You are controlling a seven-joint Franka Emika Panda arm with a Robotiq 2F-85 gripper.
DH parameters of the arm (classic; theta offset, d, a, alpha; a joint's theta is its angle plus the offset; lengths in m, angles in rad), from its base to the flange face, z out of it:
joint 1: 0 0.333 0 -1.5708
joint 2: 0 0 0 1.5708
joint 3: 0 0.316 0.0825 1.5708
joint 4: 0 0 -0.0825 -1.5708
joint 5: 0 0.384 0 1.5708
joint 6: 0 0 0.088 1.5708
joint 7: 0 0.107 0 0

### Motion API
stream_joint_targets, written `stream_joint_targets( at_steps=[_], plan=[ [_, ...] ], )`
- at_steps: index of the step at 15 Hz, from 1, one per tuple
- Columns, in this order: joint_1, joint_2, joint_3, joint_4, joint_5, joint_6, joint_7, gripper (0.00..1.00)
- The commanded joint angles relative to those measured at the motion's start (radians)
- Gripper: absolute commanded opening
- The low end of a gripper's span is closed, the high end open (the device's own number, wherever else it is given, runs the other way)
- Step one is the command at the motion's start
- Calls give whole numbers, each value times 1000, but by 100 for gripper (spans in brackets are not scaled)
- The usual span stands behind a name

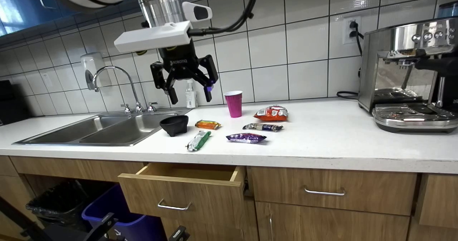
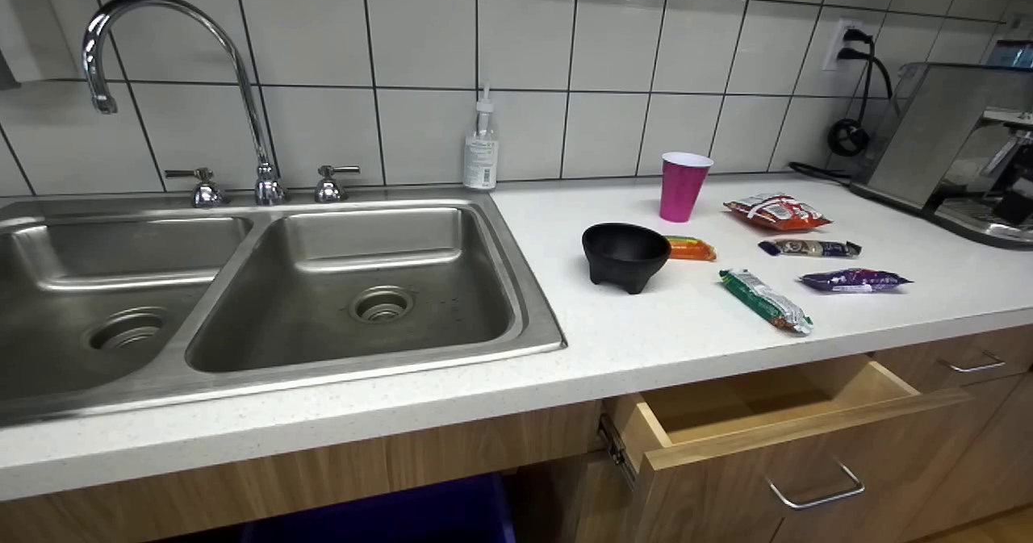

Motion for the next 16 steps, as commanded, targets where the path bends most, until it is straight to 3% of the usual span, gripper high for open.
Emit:
stream_joint_targets(
  at_steps=[1, 16],
  plan=[
    [3, 67, 39, 1, 10, 77, 51, 100],
    [37, 331, 126, 0, 63, 310, 194, 100]
  ],
)
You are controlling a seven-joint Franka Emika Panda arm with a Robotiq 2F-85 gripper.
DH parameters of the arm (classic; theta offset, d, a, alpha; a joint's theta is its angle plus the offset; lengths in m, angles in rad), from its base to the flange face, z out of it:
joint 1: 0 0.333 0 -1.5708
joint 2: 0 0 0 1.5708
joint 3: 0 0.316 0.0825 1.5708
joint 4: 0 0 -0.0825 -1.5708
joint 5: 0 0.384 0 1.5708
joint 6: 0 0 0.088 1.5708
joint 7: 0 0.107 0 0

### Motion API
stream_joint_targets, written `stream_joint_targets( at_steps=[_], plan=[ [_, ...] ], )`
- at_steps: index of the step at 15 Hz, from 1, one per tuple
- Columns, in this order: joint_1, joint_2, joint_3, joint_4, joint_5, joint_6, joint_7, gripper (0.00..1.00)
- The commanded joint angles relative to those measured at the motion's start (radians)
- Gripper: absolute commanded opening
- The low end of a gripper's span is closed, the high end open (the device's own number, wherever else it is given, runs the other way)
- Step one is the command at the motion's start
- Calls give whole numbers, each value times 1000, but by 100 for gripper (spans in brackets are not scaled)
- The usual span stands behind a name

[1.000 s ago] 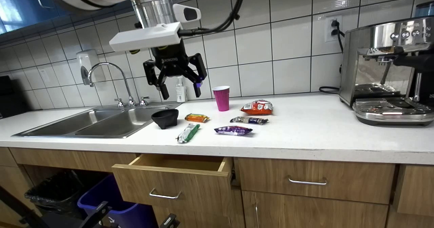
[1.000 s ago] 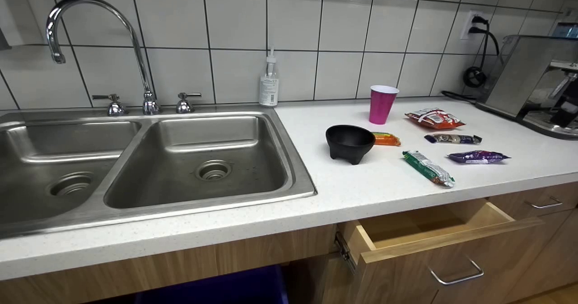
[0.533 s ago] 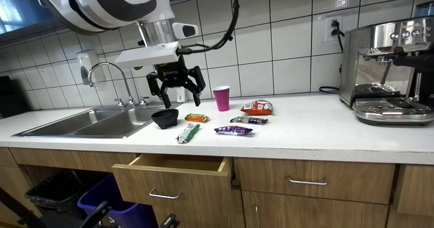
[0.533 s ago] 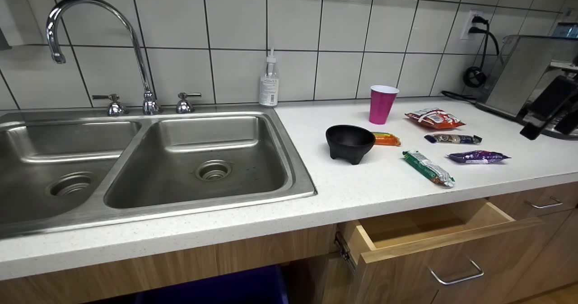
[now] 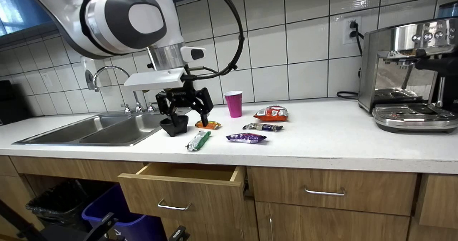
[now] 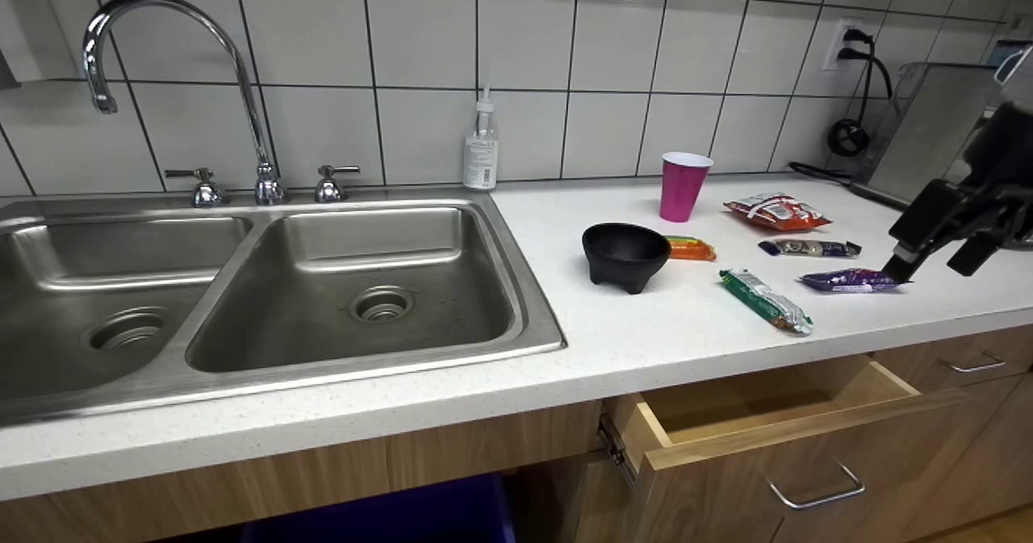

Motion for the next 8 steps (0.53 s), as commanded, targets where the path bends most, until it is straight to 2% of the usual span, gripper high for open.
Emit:
stream_joint_targets(
  at_steps=[1, 8],
  plan=[
    [1, 71, 29, 0, 14, 68, 35, 100],
    [0, 196, 50, 0, 10, 170, 40, 100]
  ],
)
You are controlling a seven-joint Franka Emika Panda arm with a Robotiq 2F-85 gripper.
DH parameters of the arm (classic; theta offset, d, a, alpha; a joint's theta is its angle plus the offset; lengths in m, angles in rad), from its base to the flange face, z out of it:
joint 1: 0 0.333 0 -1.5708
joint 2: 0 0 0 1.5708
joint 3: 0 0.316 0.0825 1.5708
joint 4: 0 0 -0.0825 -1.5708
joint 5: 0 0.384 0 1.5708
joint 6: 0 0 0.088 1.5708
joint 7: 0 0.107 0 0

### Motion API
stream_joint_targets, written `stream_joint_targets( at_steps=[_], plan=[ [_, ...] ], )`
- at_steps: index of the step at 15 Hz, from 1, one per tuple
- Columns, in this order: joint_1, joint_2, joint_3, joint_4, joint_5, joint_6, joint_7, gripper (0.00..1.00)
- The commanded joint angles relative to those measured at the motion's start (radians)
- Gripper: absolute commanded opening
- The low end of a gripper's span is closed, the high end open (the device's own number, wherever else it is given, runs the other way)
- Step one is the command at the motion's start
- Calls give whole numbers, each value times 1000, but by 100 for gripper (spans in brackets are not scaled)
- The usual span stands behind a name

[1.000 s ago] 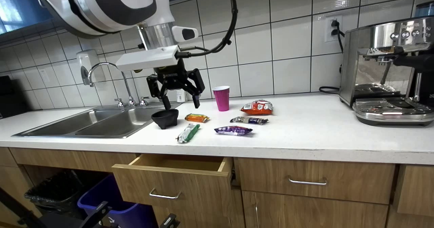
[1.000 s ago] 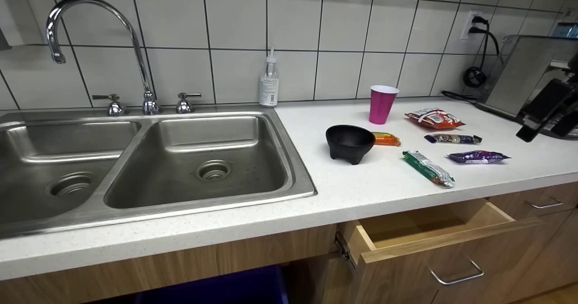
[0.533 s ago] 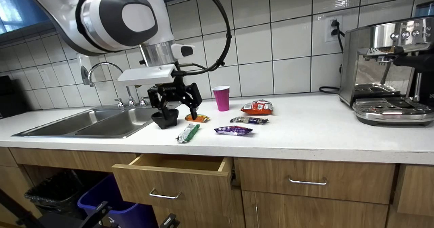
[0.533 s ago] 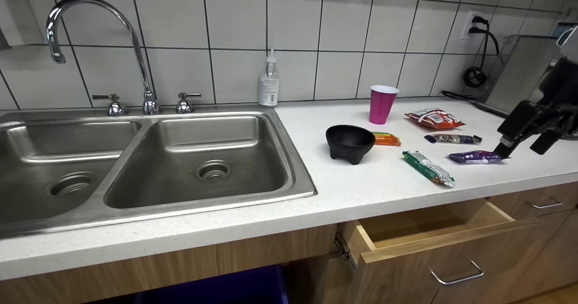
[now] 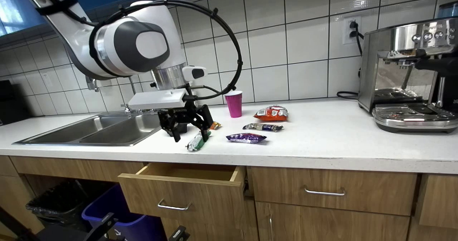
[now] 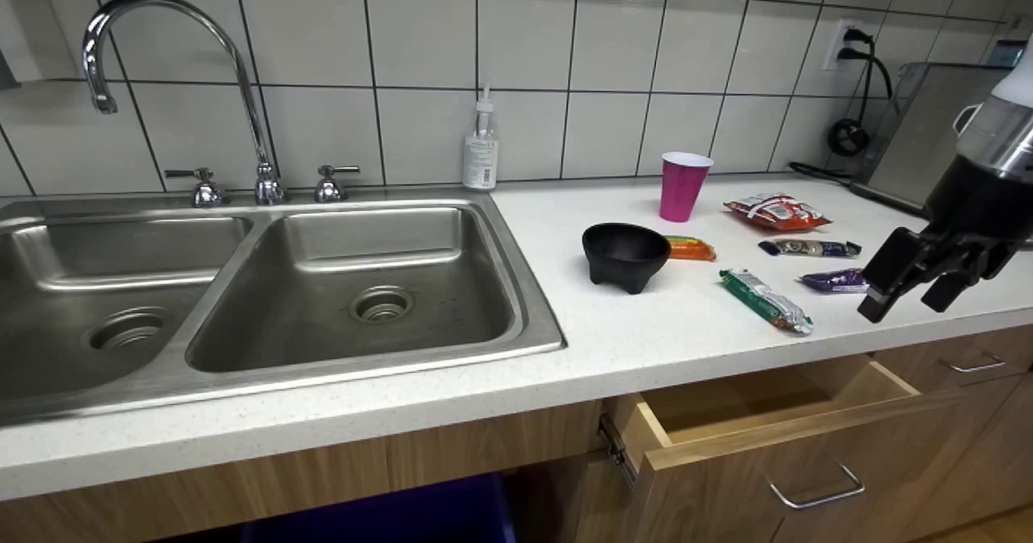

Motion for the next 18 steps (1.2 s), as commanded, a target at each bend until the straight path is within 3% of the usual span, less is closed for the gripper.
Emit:
stream_joint_targets(
  at_steps=[1, 18],
  plan=[
    [-2, 73, 27, 0, 9, 76, 23, 100],
    [3, 345, 99, 2, -3, 339, 89, 100]
  ],
)
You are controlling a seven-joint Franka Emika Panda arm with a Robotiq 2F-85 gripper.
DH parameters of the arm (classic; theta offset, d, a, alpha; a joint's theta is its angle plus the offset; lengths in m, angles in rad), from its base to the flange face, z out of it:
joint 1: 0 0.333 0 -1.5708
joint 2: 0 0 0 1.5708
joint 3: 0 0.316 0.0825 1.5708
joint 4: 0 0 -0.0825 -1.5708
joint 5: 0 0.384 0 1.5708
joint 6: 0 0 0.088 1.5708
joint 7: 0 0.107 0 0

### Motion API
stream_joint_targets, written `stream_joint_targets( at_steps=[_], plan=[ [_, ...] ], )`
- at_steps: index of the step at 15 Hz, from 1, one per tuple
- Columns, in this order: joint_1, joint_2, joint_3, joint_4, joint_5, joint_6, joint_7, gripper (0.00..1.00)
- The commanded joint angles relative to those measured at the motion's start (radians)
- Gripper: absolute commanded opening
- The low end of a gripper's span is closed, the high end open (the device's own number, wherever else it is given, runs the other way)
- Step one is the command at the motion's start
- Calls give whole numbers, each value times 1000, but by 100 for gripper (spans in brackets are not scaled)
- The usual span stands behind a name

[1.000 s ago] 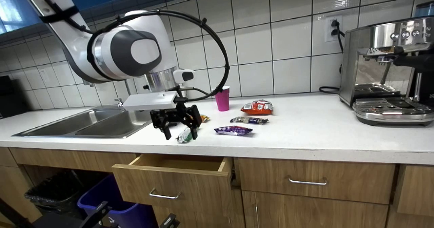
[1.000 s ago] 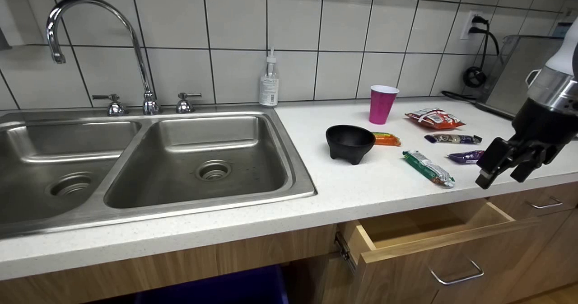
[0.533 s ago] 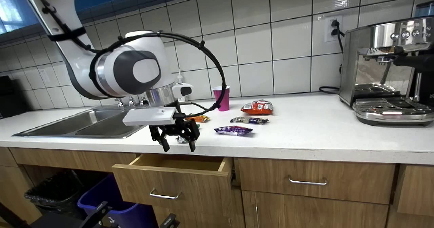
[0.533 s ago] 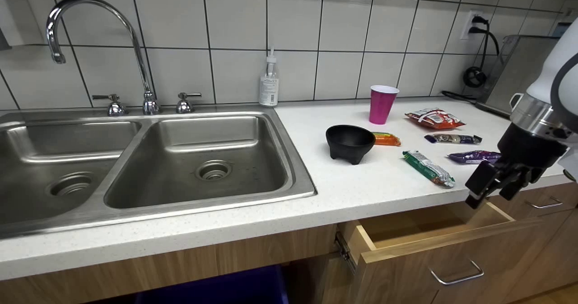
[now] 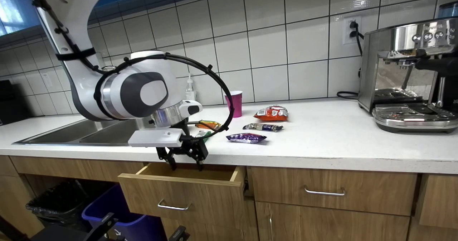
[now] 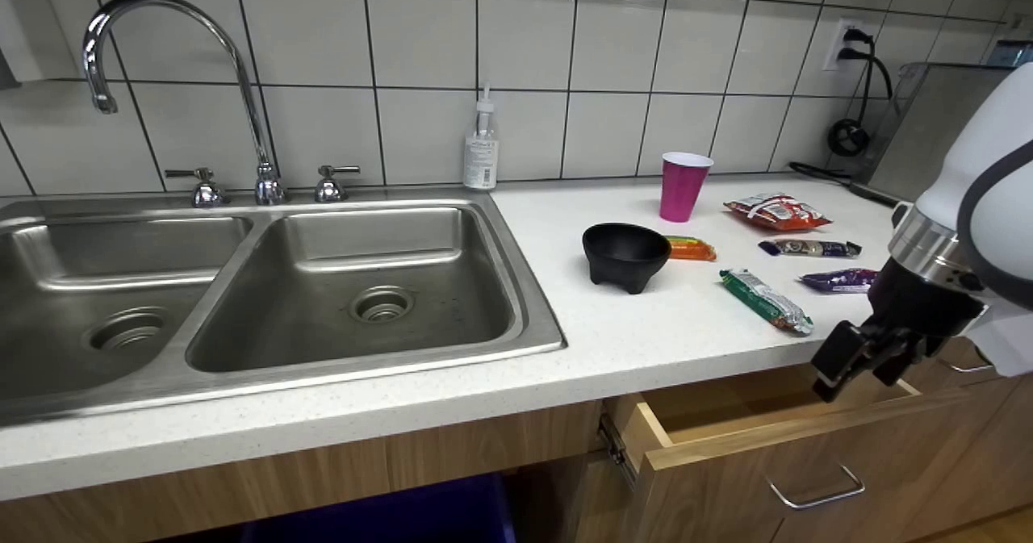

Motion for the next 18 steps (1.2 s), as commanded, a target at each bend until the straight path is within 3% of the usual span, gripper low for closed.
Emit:
stream_joint_targets(
  at_steps=[1, 9, 18],
  plan=[
    [0, 56, 24, 5, -4, 74, 44, 100],
    [8, 151, 33, 44, 1, 166, 84, 100],
    [-1, 198, 40, 62, -4, 170, 93, 100]
  ],
)
